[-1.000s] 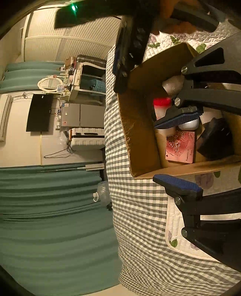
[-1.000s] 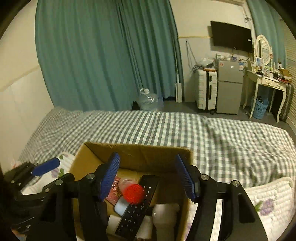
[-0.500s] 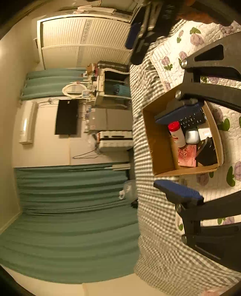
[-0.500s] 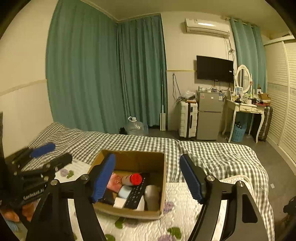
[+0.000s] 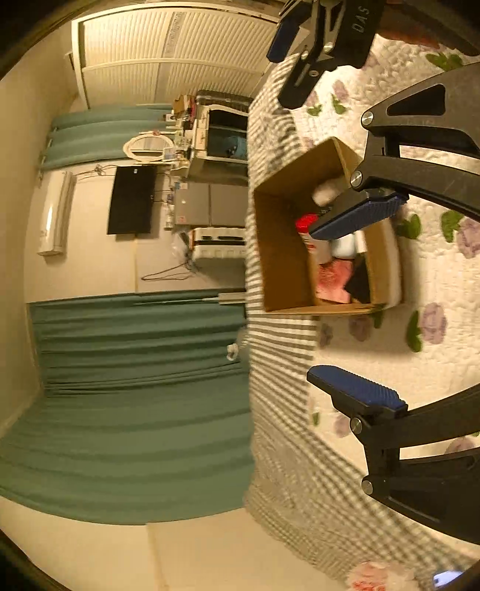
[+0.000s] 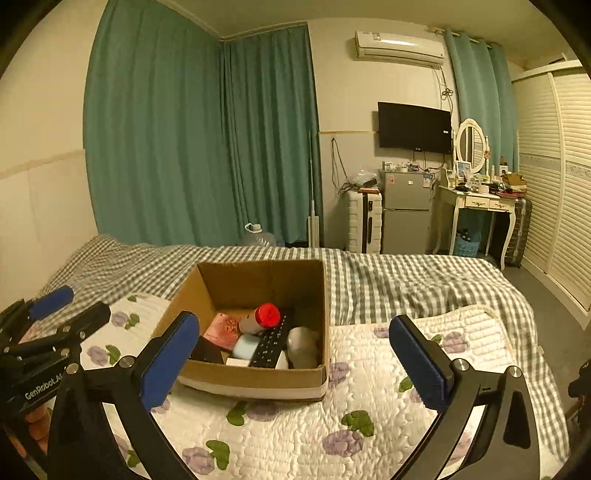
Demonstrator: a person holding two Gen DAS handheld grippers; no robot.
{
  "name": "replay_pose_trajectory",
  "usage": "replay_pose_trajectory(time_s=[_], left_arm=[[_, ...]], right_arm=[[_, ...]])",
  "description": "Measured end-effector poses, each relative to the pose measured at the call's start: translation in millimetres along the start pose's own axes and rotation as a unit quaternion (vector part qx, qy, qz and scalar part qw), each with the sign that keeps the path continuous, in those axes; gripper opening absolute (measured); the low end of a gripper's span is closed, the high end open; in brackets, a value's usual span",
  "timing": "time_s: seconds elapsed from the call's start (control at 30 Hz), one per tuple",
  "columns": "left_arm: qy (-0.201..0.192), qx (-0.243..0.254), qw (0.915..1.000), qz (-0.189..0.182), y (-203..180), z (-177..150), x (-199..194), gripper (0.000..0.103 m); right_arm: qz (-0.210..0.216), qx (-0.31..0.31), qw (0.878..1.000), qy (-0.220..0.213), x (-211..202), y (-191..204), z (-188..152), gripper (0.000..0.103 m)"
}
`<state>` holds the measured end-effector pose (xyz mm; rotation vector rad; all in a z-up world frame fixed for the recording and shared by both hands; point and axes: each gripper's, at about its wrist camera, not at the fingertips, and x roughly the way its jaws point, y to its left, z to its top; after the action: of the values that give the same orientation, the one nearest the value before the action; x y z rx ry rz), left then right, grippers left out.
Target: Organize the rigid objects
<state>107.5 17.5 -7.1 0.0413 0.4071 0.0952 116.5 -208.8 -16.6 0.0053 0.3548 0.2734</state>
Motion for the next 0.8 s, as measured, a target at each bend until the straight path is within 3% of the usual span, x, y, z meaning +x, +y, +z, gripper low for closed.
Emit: replay_pose_trajectory(time_s=[0.8], left_arm=[[0.008, 0.006, 0.9999, -0.009, 0.6, -8.6, -2.6, 0.073]], right_arm=[[-0.023, 0.004, 1.000, 0.011, 8.1, 2.4, -9.2, 0.103]])
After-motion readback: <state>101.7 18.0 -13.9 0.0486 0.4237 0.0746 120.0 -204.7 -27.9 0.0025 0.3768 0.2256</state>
